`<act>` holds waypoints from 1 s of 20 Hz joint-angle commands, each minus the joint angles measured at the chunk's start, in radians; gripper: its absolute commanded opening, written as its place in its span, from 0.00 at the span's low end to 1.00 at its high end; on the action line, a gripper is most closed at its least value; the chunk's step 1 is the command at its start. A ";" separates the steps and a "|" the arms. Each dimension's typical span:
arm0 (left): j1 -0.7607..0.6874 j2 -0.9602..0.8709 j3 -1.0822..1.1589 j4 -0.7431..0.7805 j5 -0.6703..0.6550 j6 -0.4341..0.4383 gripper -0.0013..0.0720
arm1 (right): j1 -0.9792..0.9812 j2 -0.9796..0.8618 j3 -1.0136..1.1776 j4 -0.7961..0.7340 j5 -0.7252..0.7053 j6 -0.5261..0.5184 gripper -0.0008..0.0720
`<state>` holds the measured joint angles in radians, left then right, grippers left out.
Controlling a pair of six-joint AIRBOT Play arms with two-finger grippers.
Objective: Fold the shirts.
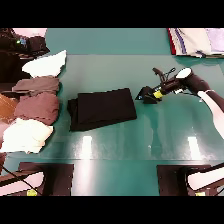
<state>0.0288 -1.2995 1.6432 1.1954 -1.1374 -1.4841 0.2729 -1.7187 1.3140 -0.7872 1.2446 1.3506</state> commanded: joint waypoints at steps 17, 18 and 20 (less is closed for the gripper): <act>-0.161 0.001 0.000 -0.014 -0.034 0.018 0.05 | -0.043 -0.018 0.224 -0.082 -0.048 0.007 0.04; -0.161 0.001 0.000 -0.016 -0.034 0.018 0.05 | -0.115 0.043 0.180 -0.112 -0.058 0.014 0.04; -0.161 0.001 0.000 -0.030 -0.032 0.017 0.05 | -0.277 0.165 0.094 -0.154 -0.087 0.020 0.04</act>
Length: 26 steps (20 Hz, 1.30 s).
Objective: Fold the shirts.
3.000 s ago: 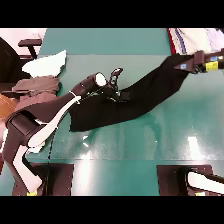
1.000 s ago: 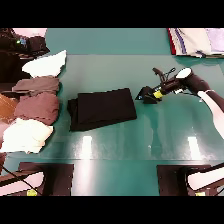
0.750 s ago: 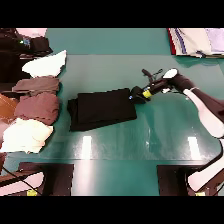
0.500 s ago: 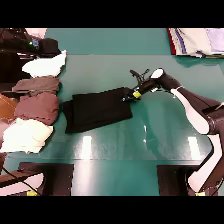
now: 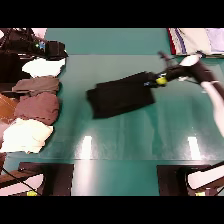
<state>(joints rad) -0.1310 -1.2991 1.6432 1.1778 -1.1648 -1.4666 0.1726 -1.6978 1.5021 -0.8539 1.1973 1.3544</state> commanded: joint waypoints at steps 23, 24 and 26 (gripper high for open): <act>-0.002 0.001 0.000 -0.048 0.021 -0.026 0.05 | -1.178 0.521 -0.310 -0.367 0.065 0.062 0.89; -0.002 0.000 0.000 -0.048 0.022 -0.026 0.05 | -1.175 0.521 -0.280 -0.344 0.079 0.073 0.89; -0.002 0.001 0.000 -0.049 0.036 -0.026 0.05 | -1.122 0.521 -0.233 -0.238 0.107 0.076 0.88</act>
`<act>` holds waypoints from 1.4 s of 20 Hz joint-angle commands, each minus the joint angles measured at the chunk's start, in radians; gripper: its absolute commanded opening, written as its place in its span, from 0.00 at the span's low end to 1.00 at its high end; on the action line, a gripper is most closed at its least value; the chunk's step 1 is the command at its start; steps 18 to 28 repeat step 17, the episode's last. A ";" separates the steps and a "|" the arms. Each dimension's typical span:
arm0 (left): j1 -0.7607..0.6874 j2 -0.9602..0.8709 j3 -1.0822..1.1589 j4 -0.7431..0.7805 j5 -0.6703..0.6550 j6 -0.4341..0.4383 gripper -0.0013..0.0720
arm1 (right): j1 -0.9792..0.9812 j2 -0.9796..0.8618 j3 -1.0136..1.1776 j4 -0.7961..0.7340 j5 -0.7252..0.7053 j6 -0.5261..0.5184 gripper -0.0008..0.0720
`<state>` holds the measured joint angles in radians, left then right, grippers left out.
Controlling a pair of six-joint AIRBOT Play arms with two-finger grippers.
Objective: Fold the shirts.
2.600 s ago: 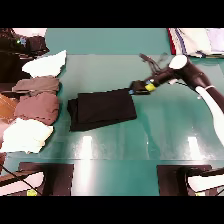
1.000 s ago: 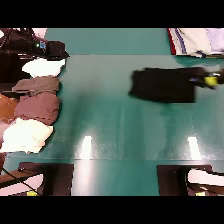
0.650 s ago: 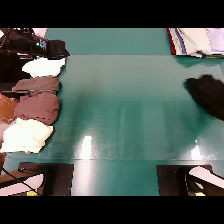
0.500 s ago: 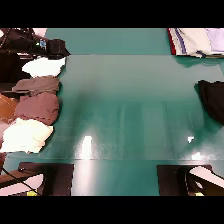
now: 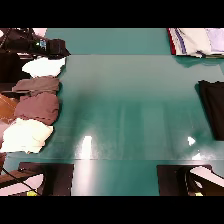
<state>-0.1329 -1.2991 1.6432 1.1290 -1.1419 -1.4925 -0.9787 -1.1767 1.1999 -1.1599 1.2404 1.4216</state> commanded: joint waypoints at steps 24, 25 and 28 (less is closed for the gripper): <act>0.001 0.001 0.000 0.000 0.186 0.000 0.05 | 1.075 0.003 0.116 0.188 0.087 -0.020 0.04; 0.001 0.001 0.000 0.000 0.186 0.000 0.05 | 1.075 0.003 0.116 0.188 0.087 -0.020 0.04; 0.001 0.001 0.000 0.000 0.186 0.000 0.05 | 1.075 0.003 0.116 0.188 0.087 -0.020 0.04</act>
